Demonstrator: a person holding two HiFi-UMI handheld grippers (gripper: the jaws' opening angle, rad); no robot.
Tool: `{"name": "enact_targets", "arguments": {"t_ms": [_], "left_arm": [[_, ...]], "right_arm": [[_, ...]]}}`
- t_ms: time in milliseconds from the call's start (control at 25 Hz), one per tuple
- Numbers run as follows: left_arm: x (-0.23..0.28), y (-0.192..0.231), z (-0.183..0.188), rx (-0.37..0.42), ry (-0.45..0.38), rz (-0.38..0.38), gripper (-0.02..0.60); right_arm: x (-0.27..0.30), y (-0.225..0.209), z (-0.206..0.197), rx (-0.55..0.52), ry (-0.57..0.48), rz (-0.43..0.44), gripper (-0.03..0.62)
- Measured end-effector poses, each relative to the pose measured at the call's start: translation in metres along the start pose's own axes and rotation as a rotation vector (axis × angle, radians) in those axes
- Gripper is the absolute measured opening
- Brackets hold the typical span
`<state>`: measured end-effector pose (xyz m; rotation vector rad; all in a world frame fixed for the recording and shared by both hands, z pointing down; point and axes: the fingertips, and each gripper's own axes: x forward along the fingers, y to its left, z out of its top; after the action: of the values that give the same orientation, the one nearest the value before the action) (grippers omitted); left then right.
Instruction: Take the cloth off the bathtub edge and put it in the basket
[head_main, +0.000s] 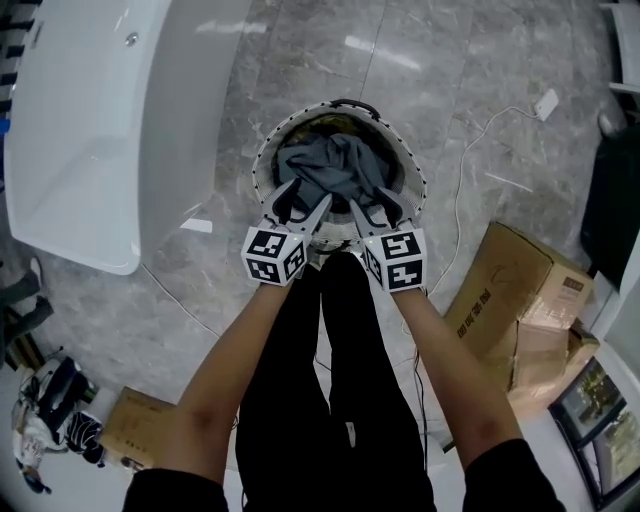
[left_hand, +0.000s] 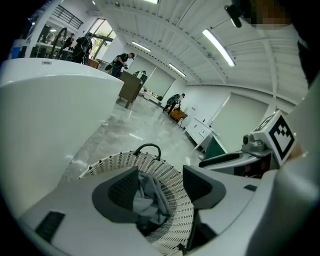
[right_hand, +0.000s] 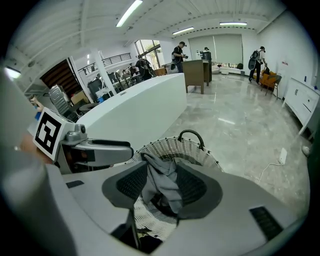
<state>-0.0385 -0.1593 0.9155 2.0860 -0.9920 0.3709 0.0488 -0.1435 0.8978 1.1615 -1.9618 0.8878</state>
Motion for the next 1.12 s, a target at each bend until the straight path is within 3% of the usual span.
{"name": "enact_targets", "arguments": {"t_ms": [320,520,720,1000,1120], "left_arm": [[-0.027,-0.037,0.026,0.04,-0.074,-0.003,0.273],[-0.058,-0.075,0.041,0.023,-0.09,-0.032,0.273],[-0.114,-0.113,0.067,-0.002,-0.098,-0.031,0.273],[-0.218,-0.164,0.124,0.043,-0.192,-0.012,0.273],[-0.26,-0.194,0.155,0.069,-0.236,-0.053,0.272]], "right_arm": [[-0.039,0.002,0.011,0.026,-0.048,-0.003,0.183],[-0.083,0.008,0.025,0.066,-0.102,-0.017,0.183],[-0.151,0.033,0.046,0.102,-0.148,-0.022,0.183],[-0.256,0.084,0.074,0.07,-0.172,-0.021,0.183],[-0.3,0.103,0.101,0.054,-0.23,-0.035,0.183]]}}
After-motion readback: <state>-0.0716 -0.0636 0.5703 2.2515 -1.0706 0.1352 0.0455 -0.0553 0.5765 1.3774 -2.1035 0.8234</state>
